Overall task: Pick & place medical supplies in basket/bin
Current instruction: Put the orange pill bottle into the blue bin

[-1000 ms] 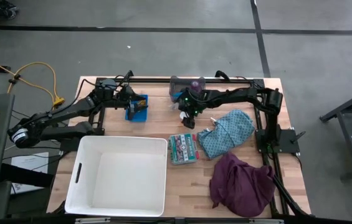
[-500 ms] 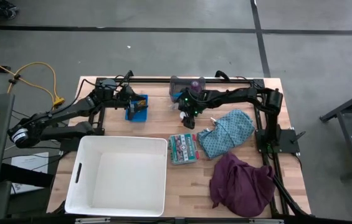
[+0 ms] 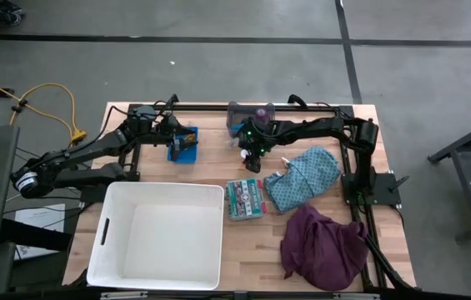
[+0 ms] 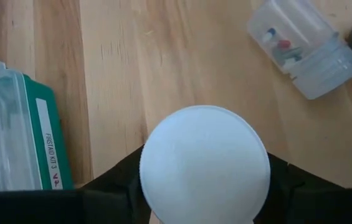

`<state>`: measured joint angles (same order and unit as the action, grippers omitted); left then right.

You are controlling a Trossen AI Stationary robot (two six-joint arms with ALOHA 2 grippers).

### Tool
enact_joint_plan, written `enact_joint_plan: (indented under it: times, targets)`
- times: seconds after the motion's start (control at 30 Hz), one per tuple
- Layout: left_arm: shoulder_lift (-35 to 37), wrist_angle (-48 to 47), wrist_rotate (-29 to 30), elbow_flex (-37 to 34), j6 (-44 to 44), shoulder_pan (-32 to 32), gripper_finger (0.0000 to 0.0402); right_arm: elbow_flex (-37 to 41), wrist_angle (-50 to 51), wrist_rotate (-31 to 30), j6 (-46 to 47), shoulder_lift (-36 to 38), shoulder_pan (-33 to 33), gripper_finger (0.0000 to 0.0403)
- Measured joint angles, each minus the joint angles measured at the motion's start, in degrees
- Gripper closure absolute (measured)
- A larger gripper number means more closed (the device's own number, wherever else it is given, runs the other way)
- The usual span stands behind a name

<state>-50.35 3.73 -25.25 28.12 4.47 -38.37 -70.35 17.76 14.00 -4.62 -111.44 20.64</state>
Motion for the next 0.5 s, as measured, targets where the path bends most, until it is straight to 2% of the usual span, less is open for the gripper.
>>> enact_joint_plan:
  times: [0.2,0.3,0.5]
  targets:
    - [0.0,0.0,0.0,0.0,0.0,0.0,0.017,0.0,-0.1,0.4,0.0,1.1,0.2,0.0232]
    - [0.0,0.0,0.0,0.0,0.0,0.0,0.017,-0.1,-0.9,1.1,0.0,3.5,0.5,0.023]
    - [0.0,0.0,0.0,0.0,0.0,0.0,0.017,-0.7,-3.3,-1.6,-0.3,9.1,0.5,0.0217]
